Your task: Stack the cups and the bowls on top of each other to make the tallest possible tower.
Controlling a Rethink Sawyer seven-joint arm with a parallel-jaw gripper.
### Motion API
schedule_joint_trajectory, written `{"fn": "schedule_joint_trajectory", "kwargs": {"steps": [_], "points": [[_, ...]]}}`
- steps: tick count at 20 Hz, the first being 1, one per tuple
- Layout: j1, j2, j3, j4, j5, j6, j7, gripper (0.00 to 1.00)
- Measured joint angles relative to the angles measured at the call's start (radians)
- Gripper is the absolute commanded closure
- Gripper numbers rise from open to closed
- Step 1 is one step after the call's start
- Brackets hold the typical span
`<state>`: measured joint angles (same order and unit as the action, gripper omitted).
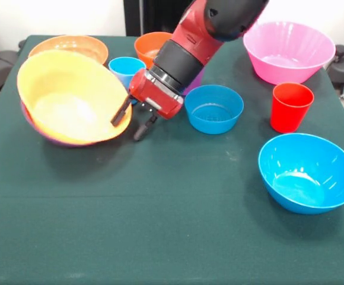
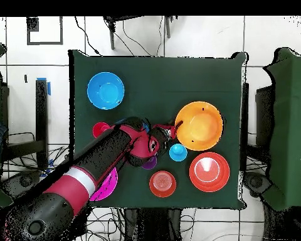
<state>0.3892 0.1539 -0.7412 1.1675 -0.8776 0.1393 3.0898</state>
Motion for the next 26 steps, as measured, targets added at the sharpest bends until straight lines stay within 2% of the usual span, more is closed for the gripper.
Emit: {"fn": "schedule_joint_trajectory", "kwargs": {"steps": [7, 19, 22, 23, 26], "points": [[-0.022, -0.021, -0.009, 0.006, 0.113, -0.075, 0.006, 0.0], [-0.05, -0.073, 0.012, 0.011, 0.165, -0.096, 0.006, 0.0], [-0.087, -0.118, 0.065, 0.031, 0.166, -0.104, 0.006, 0.0], [-0.139, -0.163, 0.131, 0.053, 0.163, -0.104, 0.006, 0.0], [-0.186, -0.193, 0.18, 0.068, 0.16, -0.104, 0.006, 0.0]]}}
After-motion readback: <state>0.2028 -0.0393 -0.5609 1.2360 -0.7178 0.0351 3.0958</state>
